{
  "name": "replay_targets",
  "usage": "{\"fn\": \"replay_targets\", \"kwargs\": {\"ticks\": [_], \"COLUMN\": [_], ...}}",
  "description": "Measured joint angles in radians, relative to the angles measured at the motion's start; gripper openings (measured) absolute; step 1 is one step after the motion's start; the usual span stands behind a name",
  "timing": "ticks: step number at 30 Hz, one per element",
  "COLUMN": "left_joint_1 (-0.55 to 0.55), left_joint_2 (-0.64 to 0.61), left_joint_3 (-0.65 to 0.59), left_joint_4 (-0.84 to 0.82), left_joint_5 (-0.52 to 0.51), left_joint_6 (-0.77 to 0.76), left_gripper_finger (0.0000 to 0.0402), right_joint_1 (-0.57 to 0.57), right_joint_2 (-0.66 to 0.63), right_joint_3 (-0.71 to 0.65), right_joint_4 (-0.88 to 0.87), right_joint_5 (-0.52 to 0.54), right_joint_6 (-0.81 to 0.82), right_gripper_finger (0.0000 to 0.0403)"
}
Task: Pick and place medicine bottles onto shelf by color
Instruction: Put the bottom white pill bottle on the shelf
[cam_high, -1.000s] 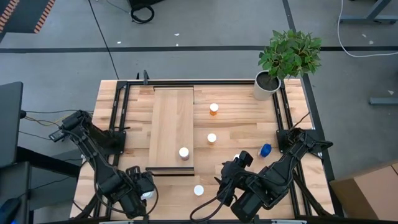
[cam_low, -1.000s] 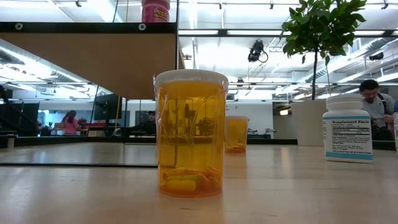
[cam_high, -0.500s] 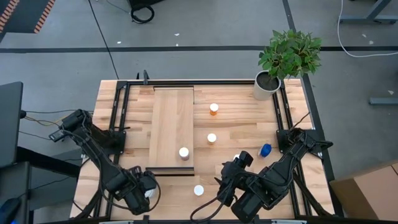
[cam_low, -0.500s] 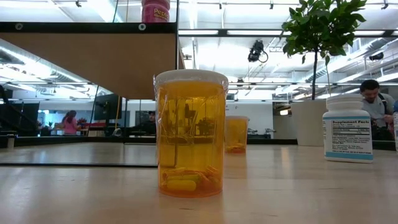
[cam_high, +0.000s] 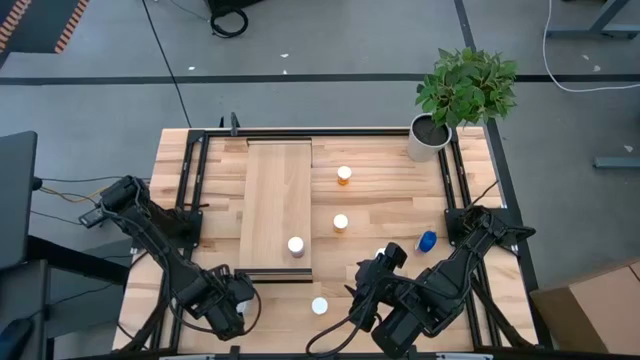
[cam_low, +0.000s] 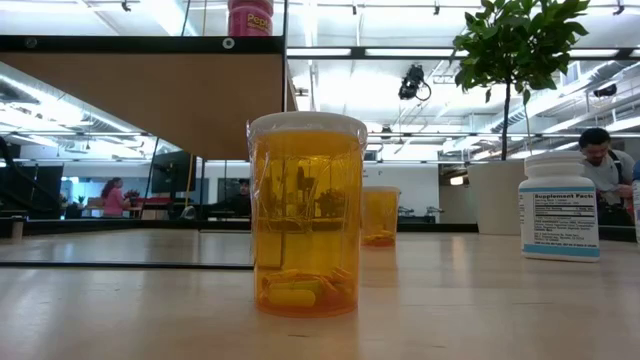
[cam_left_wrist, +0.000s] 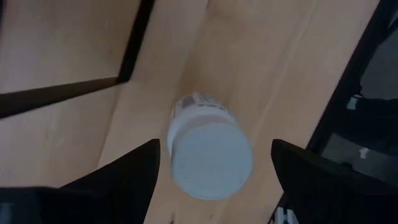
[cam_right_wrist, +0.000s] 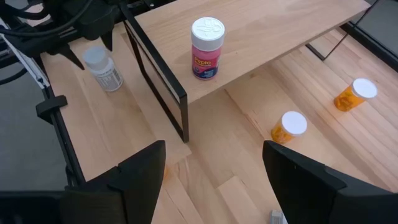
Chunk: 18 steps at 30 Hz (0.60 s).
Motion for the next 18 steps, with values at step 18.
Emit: {"fn": "replay_targets", "kwargs": {"ticks": [18], "left_joint_1": [-0.001], "left_joint_2": [0.031], "left_joint_3": [0.0], "left_joint_4": [0.021], "left_joint_5": [0.046], "left_joint_6": [0.025], "left_gripper_finger": [0.021], "right_joint_1": [-0.008], "right_joint_2": [0.0], "right_joint_3": [0.0], "right_joint_4": [0.0], "right_joint_5": [-0.003], "right_joint_6": [-0.006], "right_gripper_finger": [0.0276]}}
